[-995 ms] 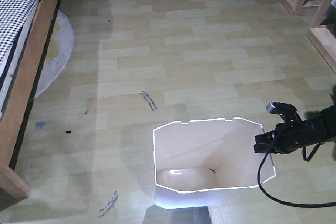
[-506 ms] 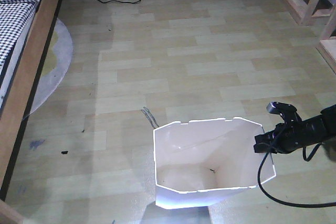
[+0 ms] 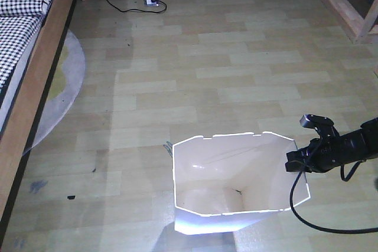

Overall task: Move trash bin to bedside with robot
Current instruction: 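Hold the bin rim with the right gripper while the base turns, then drive toward the bed, dragging the bin with the right gripper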

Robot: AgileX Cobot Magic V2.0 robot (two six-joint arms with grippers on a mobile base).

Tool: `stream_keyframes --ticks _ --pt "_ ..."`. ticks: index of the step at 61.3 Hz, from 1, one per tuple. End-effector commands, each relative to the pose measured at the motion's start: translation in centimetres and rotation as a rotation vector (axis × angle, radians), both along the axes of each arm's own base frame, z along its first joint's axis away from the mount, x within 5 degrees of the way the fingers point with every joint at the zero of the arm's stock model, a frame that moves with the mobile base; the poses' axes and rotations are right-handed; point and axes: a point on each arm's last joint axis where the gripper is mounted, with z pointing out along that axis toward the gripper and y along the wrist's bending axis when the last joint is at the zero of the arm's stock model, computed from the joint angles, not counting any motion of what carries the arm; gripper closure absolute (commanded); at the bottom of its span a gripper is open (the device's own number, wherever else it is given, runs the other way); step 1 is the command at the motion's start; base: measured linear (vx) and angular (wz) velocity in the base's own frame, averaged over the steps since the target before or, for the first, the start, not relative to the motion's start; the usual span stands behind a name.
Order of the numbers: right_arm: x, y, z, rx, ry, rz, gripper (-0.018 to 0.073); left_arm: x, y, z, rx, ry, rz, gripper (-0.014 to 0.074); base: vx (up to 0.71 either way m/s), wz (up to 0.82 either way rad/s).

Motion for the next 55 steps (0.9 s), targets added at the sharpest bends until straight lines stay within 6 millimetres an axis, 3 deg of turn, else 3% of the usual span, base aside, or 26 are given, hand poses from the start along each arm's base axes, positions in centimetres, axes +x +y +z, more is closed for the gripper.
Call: stream_keyframes --ticks 1,55 --pt "1.0 1.11 3.39 0.193 -0.066 -0.002 0.0564 0.03 -0.03 0.06 -0.004 -0.063 -0.004 0.0603 0.28 0.06" --pt "1.0 1.11 3.39 0.193 -0.066 -0.002 0.0564 0.03 -0.03 0.06 -0.004 -0.063 -0.004 0.0603 0.3 0.0"
